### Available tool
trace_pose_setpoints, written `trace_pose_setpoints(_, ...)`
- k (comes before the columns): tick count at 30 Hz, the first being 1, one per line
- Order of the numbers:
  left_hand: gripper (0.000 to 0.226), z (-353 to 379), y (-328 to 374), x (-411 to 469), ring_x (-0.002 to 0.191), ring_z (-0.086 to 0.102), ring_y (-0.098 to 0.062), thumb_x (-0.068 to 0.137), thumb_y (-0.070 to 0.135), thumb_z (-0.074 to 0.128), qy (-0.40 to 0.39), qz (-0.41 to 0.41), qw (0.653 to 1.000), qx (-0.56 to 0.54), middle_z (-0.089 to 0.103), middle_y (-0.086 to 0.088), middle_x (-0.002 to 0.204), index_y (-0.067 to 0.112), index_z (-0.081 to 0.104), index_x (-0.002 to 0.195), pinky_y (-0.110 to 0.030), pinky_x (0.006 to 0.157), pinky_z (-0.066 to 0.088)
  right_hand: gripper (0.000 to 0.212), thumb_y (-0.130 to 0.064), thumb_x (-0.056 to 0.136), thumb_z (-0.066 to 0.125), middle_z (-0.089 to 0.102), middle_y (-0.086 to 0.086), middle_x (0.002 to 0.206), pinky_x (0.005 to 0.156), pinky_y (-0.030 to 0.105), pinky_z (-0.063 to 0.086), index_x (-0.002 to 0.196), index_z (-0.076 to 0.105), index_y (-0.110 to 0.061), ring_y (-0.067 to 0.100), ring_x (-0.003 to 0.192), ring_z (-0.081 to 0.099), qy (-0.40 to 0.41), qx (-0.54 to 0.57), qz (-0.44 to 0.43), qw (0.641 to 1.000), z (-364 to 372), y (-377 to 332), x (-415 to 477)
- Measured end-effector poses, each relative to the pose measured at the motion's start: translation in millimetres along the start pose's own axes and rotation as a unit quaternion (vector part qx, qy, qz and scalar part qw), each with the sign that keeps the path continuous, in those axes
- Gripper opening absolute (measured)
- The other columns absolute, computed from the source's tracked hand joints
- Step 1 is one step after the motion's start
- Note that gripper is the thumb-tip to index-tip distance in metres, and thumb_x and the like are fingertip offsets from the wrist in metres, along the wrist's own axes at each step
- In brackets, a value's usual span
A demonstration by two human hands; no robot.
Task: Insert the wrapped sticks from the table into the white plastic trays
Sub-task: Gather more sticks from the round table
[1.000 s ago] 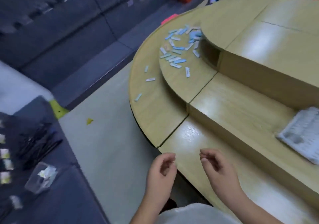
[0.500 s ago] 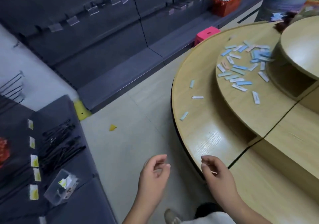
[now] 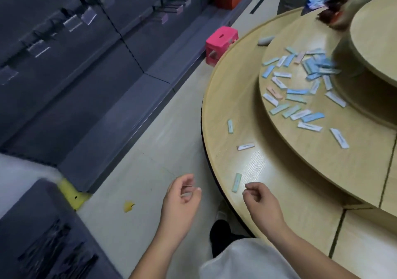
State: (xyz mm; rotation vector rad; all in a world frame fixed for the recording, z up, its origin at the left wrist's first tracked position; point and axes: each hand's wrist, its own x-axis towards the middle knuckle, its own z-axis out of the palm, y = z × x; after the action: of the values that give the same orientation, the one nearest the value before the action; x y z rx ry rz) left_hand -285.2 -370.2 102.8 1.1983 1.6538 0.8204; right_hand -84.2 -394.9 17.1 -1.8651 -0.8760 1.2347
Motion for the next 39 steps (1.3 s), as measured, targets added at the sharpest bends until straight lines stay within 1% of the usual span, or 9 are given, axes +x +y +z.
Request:
trace_pose_setpoints(6, 0.036, 4, 48, 122, 0.096, 0.060, -0.007, 0.090, 0.005, 0.067, -0.104, 0.006, 0.992, 0.065, 0.062, 0.002, 0.110, 0.025, 0.058, 0.119, -0.009, 0.079, 0.046, 0.011, -0.025, 0.089, 0.064, 0.068, -0.010, 0.083, 0.060, 0.008, 0.039, 0.098, 0.061, -0.031, -0.010, 0.076, 0.060, 0.060, 0.012, 0.063, 0.996, 23, -42, 73)
trace_pose_setpoints(9, 0.038, 21, 63, 177, 0.091, 0.060, 0.002, 0.091, 0.006, 0.066, -0.158, 0.016, 0.983, 0.092, 0.061, 0.005, 0.110, 0.031, 0.056, 0.117, -0.007, 0.079, 0.046, 0.013, -0.028, 0.089, 0.064, 0.067, -0.011, 0.087, 0.058, 0.007, 0.042, 0.101, 0.060, -0.031, -0.008, 0.078, 0.061, 0.098, 0.008, 0.098, 0.990, 27, -43, 95)
trace_pose_setpoints(14, 0.039, 65, 68, 261, 0.098, 0.060, -0.003, 0.091, 0.016, 0.066, -0.285, 0.045, 0.936, 0.202, 0.060, 0.008, 0.114, 0.043, 0.053, 0.114, -0.017, 0.081, 0.048, 0.023, -0.031, 0.090, 0.065, 0.062, -0.013, 0.099, 0.070, 0.019, 0.043, 0.111, 0.059, -0.026, -0.001, 0.085, 0.060, 0.184, 0.001, 0.213, 0.960, 30, -19, 118)
trace_pose_setpoints(19, 0.041, 111, 59, 343, 0.105, 0.054, 0.002, 0.090, 0.018, 0.066, -0.429, 0.167, 0.820, 0.340, 0.050, 0.012, 0.122, 0.038, 0.053, 0.123, -0.014, 0.083, 0.045, 0.038, -0.034, 0.090, 0.066, 0.062, -0.002, 0.120, 0.087, 0.026, 0.046, 0.124, 0.057, -0.020, 0.012, 0.107, 0.060, 0.231, -0.026, 0.308, 0.922, 61, -1, 129)
trace_pose_setpoints(23, 0.051, 159, 49, 410, 0.118, 0.053, -0.019, 0.081, 0.000, 0.069, -0.551, 0.314, 0.661, 0.401, 0.050, -0.003, 0.127, 0.014, 0.059, 0.129, -0.032, 0.102, 0.043, 0.049, -0.045, 0.094, 0.060, 0.054, -0.003, 0.131, 0.090, 0.024, 0.043, 0.136, 0.049, -0.021, 0.016, 0.116, 0.053, 0.255, -0.053, 0.385, 0.886, 102, 8, 146)
trace_pose_setpoints(26, 0.055, 181, 29, 441, 0.124, 0.048, -0.023, 0.078, -0.002, 0.070, -0.563, 0.374, 0.585, 0.448, 0.048, -0.011, 0.133, 0.006, 0.058, 0.132, -0.026, 0.107, 0.031, 0.049, -0.041, 0.090, 0.065, 0.054, 0.000, 0.125, 0.088, 0.028, 0.044, 0.132, 0.052, -0.019, 0.019, 0.113, 0.051, 0.285, -0.045, 0.426, 0.857, 123, 16, 156)
trace_pose_setpoints(29, 0.057, 192, 9, 462, 0.126, 0.044, -0.026, 0.081, 0.004, 0.070, -0.583, 0.407, 0.533, 0.458, 0.047, -0.011, 0.137, 0.008, 0.056, 0.135, -0.028, 0.108, 0.032, 0.042, -0.031, 0.085, 0.071, 0.057, 0.007, 0.114, 0.082, 0.035, 0.044, 0.121, 0.060, -0.012, 0.028, 0.105, 0.053, 0.308, -0.086, 0.442, 0.838, 149, 22, 166)
trace_pose_setpoints(34, 0.051, 205, -22, 479, 0.116, 0.053, -0.033, 0.077, 0.011, 0.078, -0.581, 0.478, 0.443, 0.487, 0.056, -0.015, 0.128, 0.005, 0.064, 0.126, -0.043, 0.101, 0.044, 0.029, -0.019, 0.078, 0.079, 0.061, 0.004, 0.098, 0.075, 0.031, 0.038, 0.103, 0.065, -0.012, 0.027, 0.093, 0.056, 0.380, -0.046, 0.412, 0.827, 161, 34, 172)
trace_pose_setpoints(39, 0.033, 221, -41, 477, 0.095, 0.060, -0.034, 0.077, 0.018, 0.081, -0.549, 0.550, 0.418, 0.470, 0.065, -0.011, 0.107, 0.008, 0.069, 0.106, -0.045, 0.081, 0.050, 0.019, -0.024, 0.082, 0.071, 0.062, 0.002, 0.091, 0.068, 0.030, 0.040, 0.098, 0.065, -0.016, 0.024, 0.085, 0.058, 0.403, -0.074, 0.427, 0.806, 153, 29, 216)
